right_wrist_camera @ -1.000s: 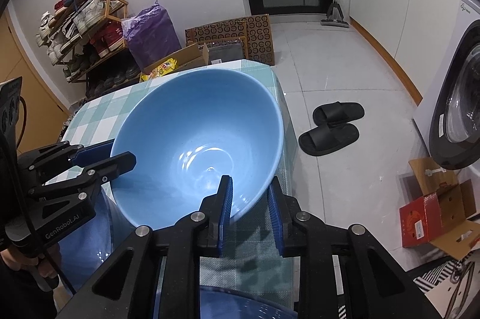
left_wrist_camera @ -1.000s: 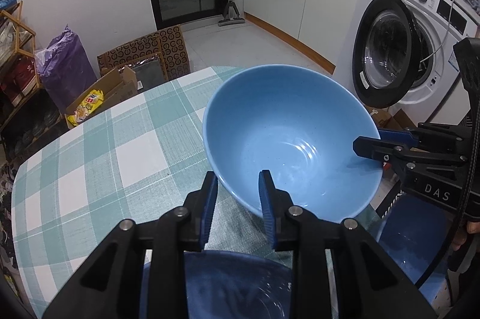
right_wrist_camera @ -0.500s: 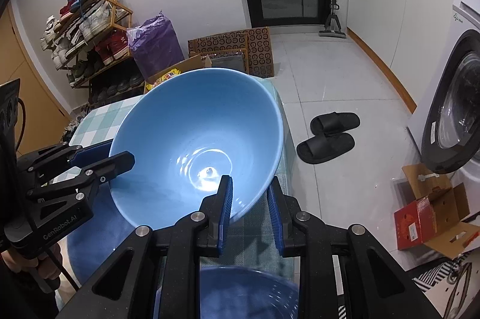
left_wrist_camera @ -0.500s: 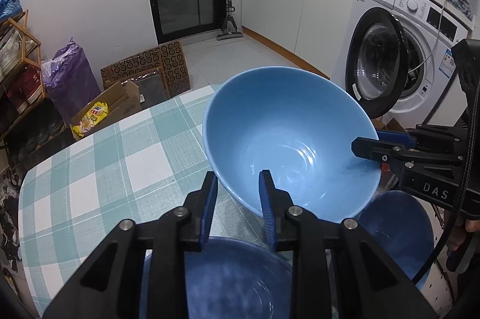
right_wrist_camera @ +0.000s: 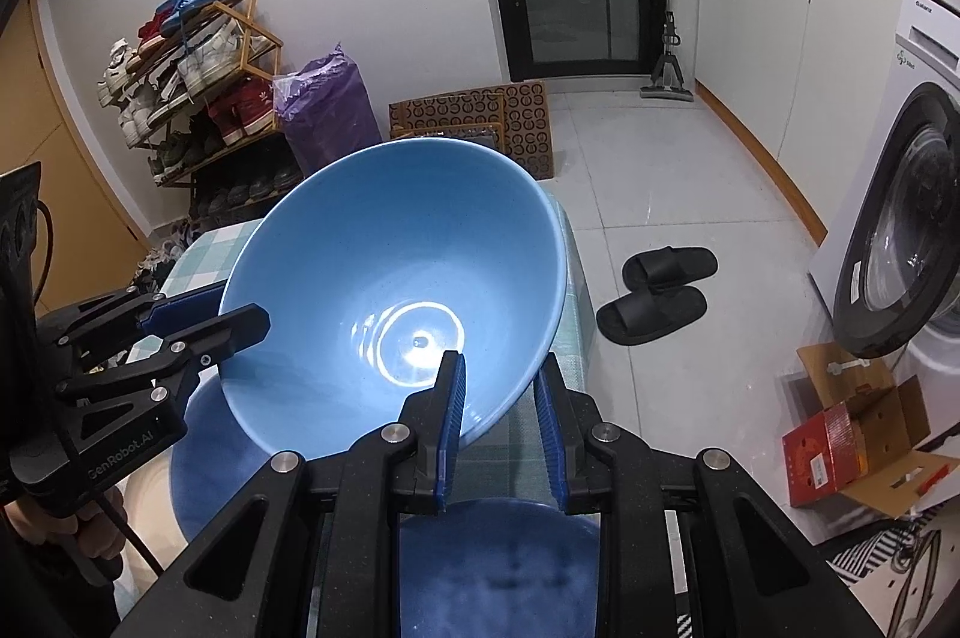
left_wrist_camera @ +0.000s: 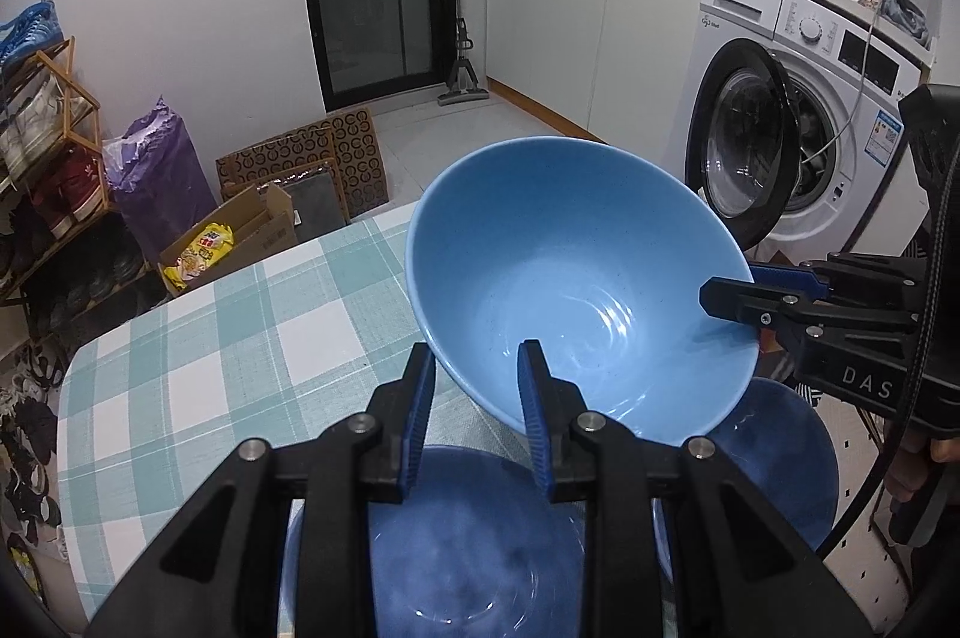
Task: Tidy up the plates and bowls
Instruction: 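Carry the held bowl over another light-blue bowl and lower it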
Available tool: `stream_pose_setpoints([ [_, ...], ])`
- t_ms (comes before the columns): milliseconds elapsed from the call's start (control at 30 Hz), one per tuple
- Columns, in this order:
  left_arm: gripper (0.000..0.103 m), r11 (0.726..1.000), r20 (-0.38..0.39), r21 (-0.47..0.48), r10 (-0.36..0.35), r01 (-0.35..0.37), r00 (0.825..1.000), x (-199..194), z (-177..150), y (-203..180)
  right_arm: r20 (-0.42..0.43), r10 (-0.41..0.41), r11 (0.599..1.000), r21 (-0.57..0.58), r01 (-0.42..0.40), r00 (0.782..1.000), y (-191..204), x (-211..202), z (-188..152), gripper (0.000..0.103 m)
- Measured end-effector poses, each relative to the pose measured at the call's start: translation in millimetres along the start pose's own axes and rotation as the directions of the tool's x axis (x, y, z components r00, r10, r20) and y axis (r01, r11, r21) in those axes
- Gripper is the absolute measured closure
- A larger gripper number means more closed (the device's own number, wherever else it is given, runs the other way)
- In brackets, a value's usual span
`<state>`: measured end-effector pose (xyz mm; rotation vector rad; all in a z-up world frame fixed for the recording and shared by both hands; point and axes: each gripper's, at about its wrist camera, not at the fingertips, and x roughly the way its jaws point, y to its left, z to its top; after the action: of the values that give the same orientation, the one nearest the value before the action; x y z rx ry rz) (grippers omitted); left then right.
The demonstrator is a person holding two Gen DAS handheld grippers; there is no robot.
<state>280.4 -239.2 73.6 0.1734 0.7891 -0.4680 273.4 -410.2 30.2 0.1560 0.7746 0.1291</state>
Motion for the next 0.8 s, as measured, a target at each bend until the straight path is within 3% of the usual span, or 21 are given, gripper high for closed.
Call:
stream_pose_setpoints([
  [800,0.076,0.999,0.047,-0.023,0.031,-0.03,0.998,-63.6,-32.1,11.7,0.056,0.051,0.996,-0.073,-0.046,0.997,52.9,-58.5,-20.4,0.079],
])
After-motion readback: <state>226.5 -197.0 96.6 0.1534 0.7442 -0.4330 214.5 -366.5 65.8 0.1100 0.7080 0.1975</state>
